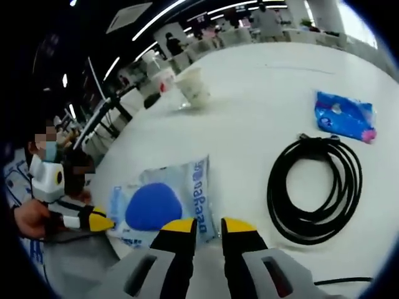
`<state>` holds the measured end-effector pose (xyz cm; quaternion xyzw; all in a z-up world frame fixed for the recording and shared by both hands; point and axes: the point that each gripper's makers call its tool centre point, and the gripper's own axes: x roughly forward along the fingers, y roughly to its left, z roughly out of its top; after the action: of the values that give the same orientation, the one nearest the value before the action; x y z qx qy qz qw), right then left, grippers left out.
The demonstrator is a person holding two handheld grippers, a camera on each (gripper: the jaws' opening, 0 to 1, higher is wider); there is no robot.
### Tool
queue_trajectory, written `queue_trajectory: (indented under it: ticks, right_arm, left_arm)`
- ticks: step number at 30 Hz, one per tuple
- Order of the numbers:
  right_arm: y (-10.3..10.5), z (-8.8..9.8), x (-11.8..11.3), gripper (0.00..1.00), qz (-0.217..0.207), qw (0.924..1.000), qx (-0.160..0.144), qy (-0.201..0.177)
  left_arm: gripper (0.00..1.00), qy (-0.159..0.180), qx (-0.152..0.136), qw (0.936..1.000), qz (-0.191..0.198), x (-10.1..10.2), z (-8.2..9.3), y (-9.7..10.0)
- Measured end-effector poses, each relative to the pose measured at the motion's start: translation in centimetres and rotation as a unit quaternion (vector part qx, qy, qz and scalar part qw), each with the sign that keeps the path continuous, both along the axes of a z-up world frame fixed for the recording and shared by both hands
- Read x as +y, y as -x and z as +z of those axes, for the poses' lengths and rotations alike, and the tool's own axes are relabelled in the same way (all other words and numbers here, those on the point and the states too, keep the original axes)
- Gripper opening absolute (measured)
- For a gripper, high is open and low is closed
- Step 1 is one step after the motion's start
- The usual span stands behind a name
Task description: Arrange the tabletop items into an orderly group along one side of the table until the central work area is clear of visible clutter.
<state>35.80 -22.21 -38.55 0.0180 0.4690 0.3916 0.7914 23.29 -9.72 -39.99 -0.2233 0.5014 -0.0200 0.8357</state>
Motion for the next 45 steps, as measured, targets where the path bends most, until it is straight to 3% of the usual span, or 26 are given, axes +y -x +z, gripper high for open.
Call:
queue_trajectory:
  ticks: [2, 3, 5, 10, 16, 23, 26, 34, 39, 45]
  right_arm:
    - [0.1, 0.0, 0.1, 0.07, 0.009, 0.9999, -0.005, 0.002]
    - [0.2, 0.0, 0.1, 0.00, 0.015, 0.9999, -0.008, 0.000]
    - [0.0, 0.2, 0.2, 0.00, 0.020, 0.9996, -0.015, -0.011]
    - [-1.0, 0.3, -0.4, 0.00, 0.019, 0.9995, -0.015, -0.023]
    - [-3.0, 1.4, -1.6, 0.00, 0.001, 0.9986, -0.039, -0.036]
    - [-6.1, 2.5, -4.3, 0.00, -0.043, 0.9966, -0.058, -0.038]
    - [-7.5, 2.9, -5.4, 0.00, -0.060, 0.9953, -0.064, -0.039]
    - [-11.8, 3.1, -7.0, 0.00, -0.084, 0.9932, -0.076, -0.026]
    - [-14.8, 2.8, -6.4, 0.00, -0.070, 0.9942, -0.080, -0.016]
    - [-16.4, 3.7, -5.1, 0.00, -0.069, 0.9942, -0.079, -0.021]
  left_arm:
    - [0.01, -0.002, 0.002, 0.9999, -0.011, -0.4, 0.2, -0.1]
    - [0.00, -0.003, 0.001, 0.9999, -0.011, -0.4, 0.3, -0.2]
    - [0.00, -0.001, -0.007, 1.0000, -0.004, -0.2, 0.7, -0.6]
    - [0.00, -0.017, -0.023, 0.9992, -0.030, 0.1, 1.8, -1.9]
    - [0.00, -0.033, -0.043, 0.9960, -0.072, 0.4, 2.8, -5.3]
    - [0.00, -0.035, -0.066, 0.9934, -0.087, -1.3, 4.6, -9.7]
    - [0.00, -0.034, -0.075, 0.9922, -0.094, -1.6, 4.4, -12.4]
    - [0.00, -0.037, -0.082, 0.9878, -0.127, -4.7, 4.2, -14.7]
    - [0.00, -0.029, -0.079, 0.9889, -0.122, -5.2, 3.5, -15.8]
    - [0.00, -0.015, -0.081, 0.9920, -0.096, -5.0, 3.0, -17.5]
